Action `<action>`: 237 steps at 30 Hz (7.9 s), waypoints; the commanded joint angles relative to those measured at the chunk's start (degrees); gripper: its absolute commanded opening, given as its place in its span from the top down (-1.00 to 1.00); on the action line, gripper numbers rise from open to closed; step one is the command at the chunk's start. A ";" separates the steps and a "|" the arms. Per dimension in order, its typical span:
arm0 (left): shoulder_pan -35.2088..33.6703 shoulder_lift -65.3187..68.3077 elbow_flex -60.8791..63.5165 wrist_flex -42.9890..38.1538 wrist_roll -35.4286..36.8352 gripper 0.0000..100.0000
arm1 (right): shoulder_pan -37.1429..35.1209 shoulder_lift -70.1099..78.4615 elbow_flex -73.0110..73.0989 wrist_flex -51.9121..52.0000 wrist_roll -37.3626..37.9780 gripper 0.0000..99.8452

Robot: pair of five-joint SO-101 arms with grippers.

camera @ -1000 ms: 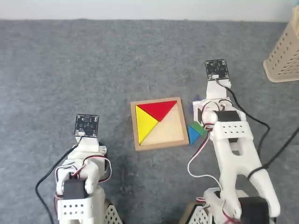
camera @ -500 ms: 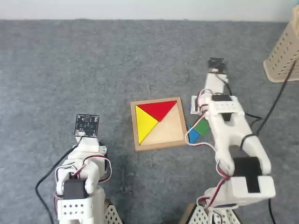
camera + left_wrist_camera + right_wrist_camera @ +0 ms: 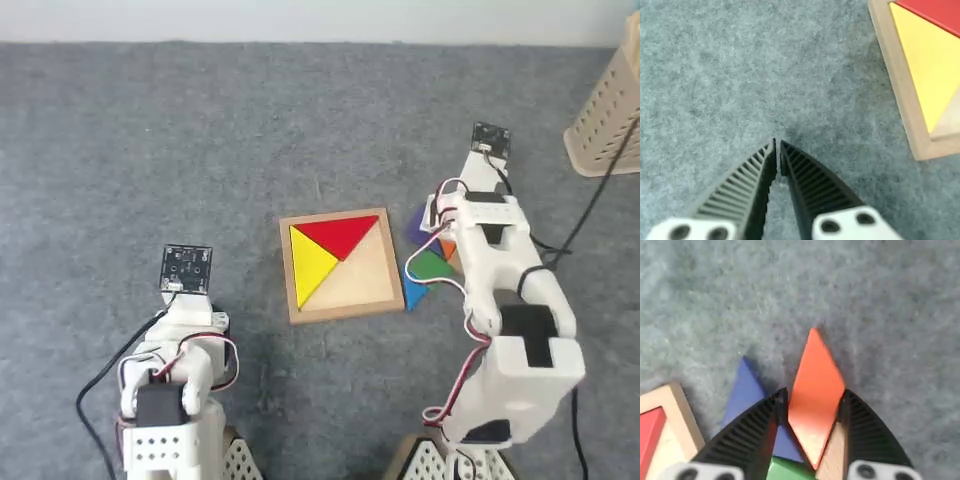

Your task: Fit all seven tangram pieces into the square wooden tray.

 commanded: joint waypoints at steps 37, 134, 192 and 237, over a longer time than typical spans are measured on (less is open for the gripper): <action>0.18 -1.05 -0.57 0.35 -0.18 0.97 | -22.64 -46.55 32.26 -5.93 31.03 0.99; 0.18 -1.05 -0.57 0.35 -0.18 0.97 | -33.54 -36.44 28.22 -0.40 42.11 0.69; 0.18 -1.05 -0.57 0.35 -0.18 0.97 | -40.75 -25.71 17.32 5.49 32.97 0.99; 0.18 -1.05 -0.57 0.35 -0.18 0.97 | 0.84 -7.52 -6.15 20.18 22.07 0.73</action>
